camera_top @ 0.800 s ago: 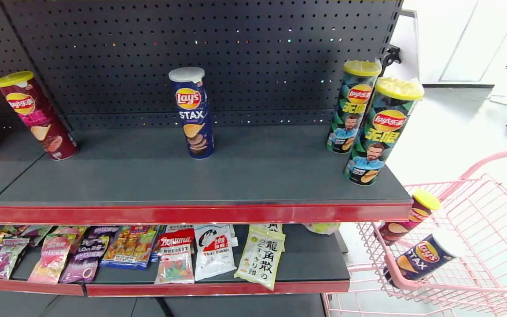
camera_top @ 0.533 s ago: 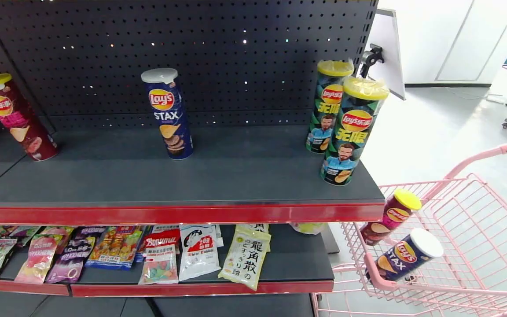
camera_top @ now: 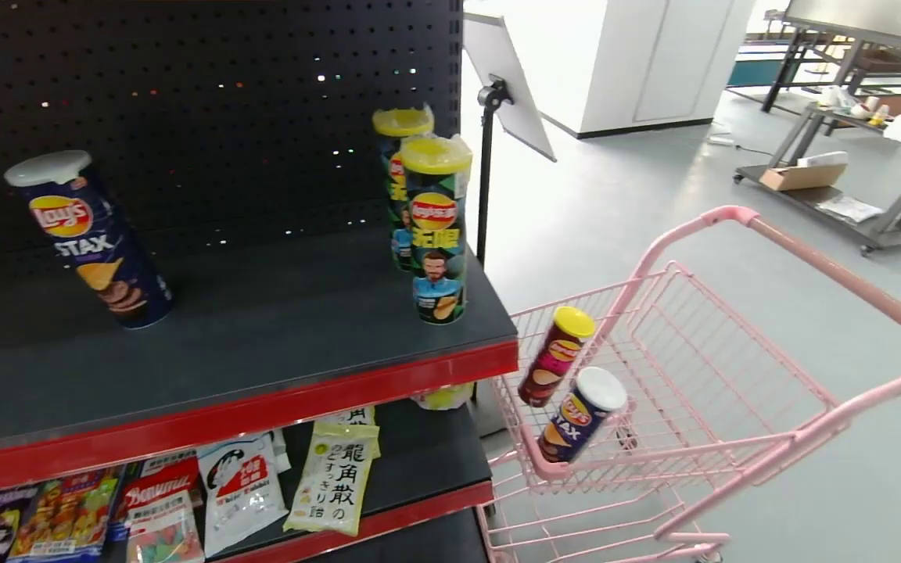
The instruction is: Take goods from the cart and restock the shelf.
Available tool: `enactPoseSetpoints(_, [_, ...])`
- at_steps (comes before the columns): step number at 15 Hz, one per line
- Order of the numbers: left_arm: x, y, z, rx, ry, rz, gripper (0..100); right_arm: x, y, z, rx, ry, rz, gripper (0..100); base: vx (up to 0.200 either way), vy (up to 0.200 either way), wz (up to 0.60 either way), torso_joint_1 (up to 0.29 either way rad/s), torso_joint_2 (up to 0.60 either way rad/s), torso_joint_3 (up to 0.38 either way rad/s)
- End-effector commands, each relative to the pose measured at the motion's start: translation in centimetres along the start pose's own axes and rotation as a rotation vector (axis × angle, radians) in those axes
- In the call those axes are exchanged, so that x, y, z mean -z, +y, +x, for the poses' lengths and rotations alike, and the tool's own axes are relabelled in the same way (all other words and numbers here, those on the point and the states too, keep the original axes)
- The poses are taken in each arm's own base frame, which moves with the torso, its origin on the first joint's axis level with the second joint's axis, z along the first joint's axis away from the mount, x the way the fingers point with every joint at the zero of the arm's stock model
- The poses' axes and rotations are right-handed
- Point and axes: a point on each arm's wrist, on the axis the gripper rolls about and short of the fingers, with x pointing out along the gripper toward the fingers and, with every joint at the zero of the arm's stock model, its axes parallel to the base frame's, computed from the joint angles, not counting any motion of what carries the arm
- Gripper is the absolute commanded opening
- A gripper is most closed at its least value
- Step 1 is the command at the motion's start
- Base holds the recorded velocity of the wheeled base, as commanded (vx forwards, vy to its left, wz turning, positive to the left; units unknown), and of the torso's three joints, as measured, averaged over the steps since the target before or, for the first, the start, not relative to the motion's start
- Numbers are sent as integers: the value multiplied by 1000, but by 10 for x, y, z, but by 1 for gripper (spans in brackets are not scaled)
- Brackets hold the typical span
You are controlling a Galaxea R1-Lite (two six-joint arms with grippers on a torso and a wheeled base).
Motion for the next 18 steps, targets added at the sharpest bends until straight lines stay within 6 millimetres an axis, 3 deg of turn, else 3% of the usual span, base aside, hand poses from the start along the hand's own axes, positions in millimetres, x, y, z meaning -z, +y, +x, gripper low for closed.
enactPoseSetpoints(1, [0,0,0,-1,1,0,100,0,0,0,0,-1,0,100,0,0,-600,2,2,-2])
enactPoseSetpoints(9, [0,0,0,-1,1,0,100,0,0,0,1,-1,6,100,0,0,-75,-5,15,11])
enactPoseSetpoints(18, [0,0,0,0,1,0,100,0,0,0,1,-1,6,100,0,0,0,-142,416,256])
